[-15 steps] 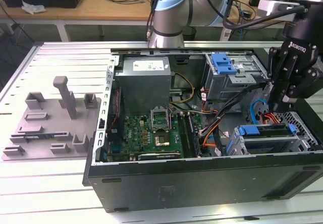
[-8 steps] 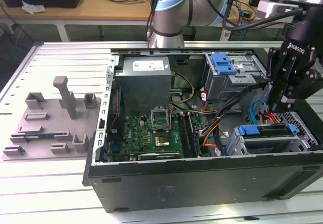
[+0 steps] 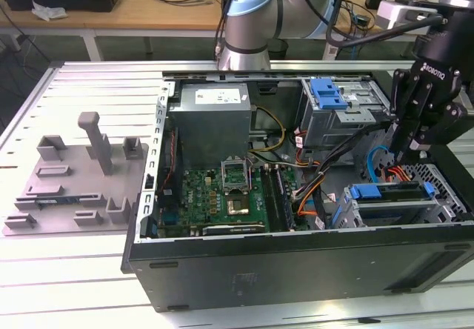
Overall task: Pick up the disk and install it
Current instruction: 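Insert the second disk wire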
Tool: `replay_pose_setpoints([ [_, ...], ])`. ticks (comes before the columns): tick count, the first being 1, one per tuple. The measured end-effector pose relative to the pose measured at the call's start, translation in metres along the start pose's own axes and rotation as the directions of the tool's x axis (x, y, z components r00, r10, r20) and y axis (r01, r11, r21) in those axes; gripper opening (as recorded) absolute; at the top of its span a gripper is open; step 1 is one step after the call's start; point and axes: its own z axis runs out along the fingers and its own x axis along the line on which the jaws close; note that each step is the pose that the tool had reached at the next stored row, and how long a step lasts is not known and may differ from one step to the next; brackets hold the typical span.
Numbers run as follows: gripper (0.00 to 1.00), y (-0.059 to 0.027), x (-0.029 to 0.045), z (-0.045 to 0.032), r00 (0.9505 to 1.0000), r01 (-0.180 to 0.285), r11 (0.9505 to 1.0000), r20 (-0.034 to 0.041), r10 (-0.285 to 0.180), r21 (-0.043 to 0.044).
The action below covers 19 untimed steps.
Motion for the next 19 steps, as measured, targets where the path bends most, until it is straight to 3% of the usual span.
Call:
replay_pose_setpoints([
  [1, 0.35, 0.0, 0.0, 0.0001, 1.0, -0.001, 1.0, 0.0023, 0.001, -0.0004],
  [3, 0.2, 0.0, 0.0, 0.0001, 1.0, -0.003, 1.0, 0.0051, 0.003, -0.001],
  [5, 0.16, 0.0, 0.0, 0.0001, 1.0, -0.005, 1.0, 0.0062, 0.005, -0.0016],
  [17, 0.16, 0.0008, 0.0008, 0.0003, 0.9999, -0.006, 1.0, 0.0091, 0.006, -0.002],
  [18, 0.16, 0.0015, 0.0015, 0.0005, 0.9999, -0.006, 1.0, 0.0122, 0.006, -0.0014],
  [19, 0.16, 0.0029, 0.0027, 0.0007, 0.9997, -0.005, 1.0, 0.0233, 0.005, 0.0003],
])
